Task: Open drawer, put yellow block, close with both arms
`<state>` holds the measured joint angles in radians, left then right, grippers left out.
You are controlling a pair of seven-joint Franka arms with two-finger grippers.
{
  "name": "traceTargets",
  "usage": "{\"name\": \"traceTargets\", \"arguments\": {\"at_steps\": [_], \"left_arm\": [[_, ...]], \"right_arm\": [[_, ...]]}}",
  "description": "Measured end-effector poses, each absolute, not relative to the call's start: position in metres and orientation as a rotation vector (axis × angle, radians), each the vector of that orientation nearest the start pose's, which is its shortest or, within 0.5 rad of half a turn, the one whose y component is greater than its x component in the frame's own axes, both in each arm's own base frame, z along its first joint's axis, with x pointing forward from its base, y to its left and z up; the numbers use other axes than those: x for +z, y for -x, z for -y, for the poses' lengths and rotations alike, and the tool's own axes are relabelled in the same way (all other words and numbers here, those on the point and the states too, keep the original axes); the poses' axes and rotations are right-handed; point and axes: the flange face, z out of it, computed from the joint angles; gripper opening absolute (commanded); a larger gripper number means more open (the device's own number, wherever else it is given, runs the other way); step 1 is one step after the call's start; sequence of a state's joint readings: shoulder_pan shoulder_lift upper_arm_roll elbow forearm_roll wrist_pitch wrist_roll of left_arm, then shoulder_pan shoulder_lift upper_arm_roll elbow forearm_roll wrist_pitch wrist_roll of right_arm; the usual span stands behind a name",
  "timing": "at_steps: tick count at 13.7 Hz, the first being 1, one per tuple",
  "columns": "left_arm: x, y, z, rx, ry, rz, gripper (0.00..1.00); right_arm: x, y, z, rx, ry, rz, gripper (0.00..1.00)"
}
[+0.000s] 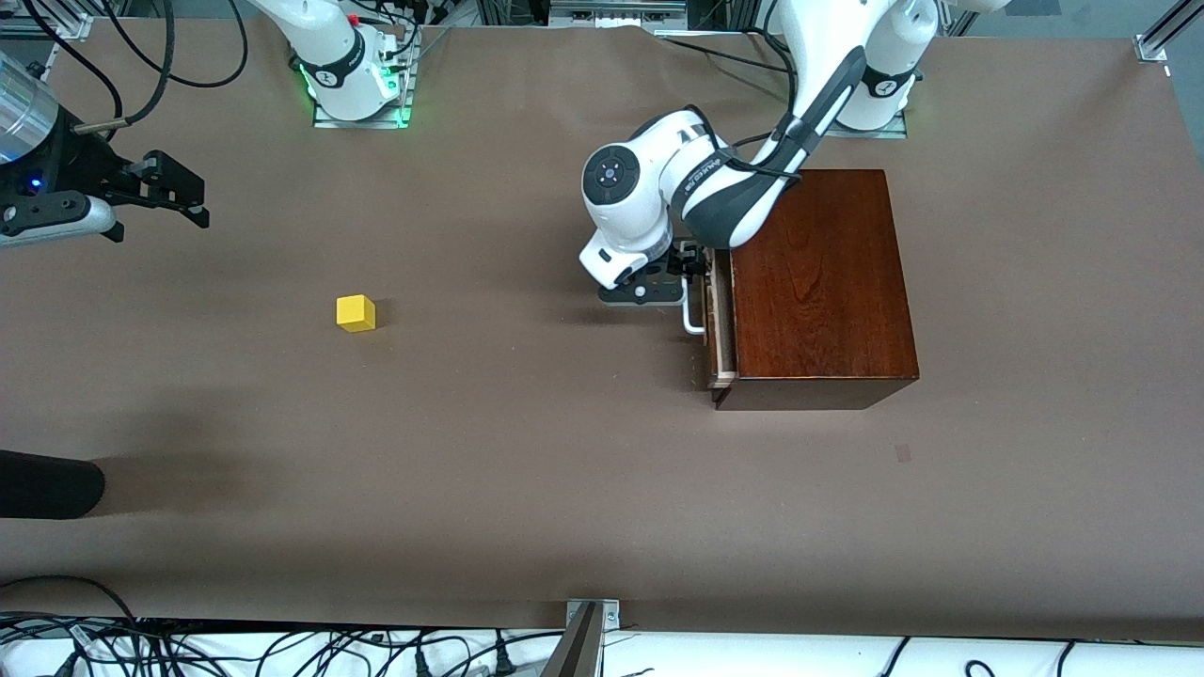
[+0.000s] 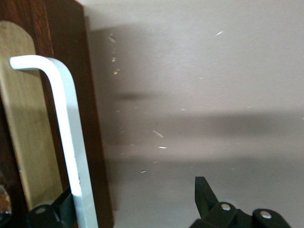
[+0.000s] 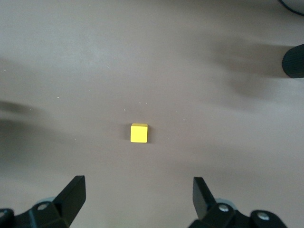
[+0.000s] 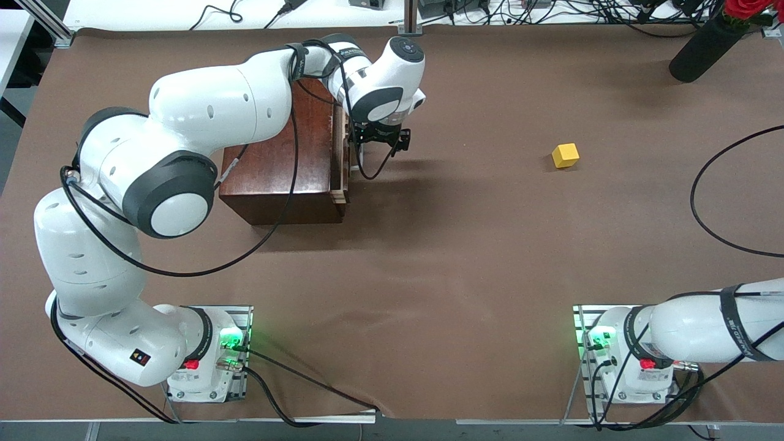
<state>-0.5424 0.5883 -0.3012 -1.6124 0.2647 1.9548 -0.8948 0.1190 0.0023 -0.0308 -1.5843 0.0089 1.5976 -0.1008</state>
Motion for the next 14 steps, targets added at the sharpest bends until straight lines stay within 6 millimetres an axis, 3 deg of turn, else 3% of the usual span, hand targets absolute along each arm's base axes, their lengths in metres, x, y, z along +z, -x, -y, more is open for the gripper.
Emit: {"name": "traceTargets", "arguments": {"at_steps": [3,14], "left_arm": [[0.281,-0.464,0.485,0.087,2.973,-0.093,1.00],[0.286,-0.462,0.502,0.003,3.041,-0.082,1.00]], "right_arm": [[0.619,-0.555,-0.050,-0.017,3.119,0.295,1.00],[0.618,-0.556,-0.050,-0.014,3.119,0.295,1.00]]}}
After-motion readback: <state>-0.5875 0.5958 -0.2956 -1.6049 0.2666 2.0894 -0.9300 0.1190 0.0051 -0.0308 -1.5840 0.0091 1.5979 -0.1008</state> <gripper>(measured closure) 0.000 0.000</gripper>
